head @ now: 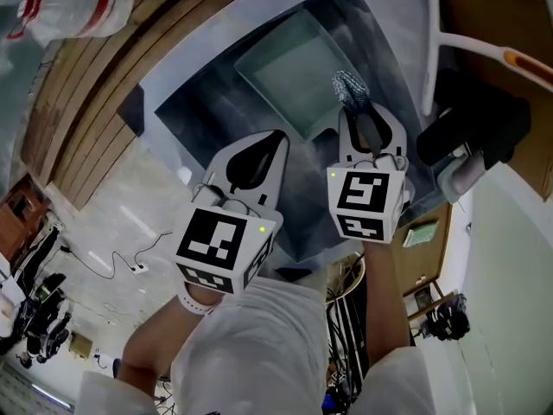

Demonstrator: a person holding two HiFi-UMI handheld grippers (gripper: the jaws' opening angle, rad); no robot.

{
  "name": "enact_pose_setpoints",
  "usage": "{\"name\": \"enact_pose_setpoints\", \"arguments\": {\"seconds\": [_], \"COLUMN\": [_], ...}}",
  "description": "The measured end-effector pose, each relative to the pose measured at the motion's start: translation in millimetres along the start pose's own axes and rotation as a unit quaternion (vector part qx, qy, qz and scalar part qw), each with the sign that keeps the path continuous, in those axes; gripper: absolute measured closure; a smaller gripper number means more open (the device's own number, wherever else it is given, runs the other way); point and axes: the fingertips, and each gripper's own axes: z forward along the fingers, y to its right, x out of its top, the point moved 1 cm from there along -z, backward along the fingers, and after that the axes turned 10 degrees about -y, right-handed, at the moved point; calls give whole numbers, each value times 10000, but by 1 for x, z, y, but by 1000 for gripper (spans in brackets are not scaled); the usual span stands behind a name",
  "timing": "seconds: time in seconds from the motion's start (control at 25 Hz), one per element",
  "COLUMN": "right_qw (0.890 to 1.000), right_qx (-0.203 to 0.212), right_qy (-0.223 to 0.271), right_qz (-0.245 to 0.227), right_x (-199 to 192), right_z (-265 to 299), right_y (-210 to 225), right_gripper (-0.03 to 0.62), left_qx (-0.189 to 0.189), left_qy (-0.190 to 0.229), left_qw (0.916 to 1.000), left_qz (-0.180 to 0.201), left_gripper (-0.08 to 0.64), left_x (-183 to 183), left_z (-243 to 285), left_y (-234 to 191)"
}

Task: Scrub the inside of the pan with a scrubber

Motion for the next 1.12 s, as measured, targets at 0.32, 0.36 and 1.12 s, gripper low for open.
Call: {"name": "enact_pose_setpoints", "arguments": {"seconds": [0.32, 0.36, 1.12], "right_qw": [9990, 9984, 9917], "right_qx": [-195, -242, -198], "right_qy": [-364, -449, -1042], "right_qz": [-171, -226, -727], "right_x": [-1, -2, 6], "right_z": [26, 30, 61], "right_y": [8, 9, 9], "right_gripper": [474, 474, 476], "left_qx": [-103, -103, 87], "left_qy": [30, 24, -93], "left_qw": [9997, 9997, 9989], "left_qz": [-219, -232, -457], "left_gripper": [552, 552, 552], "left_x": [0, 0, -5], "left_z": [9, 10, 13], "left_y": [-6, -6, -14]}}
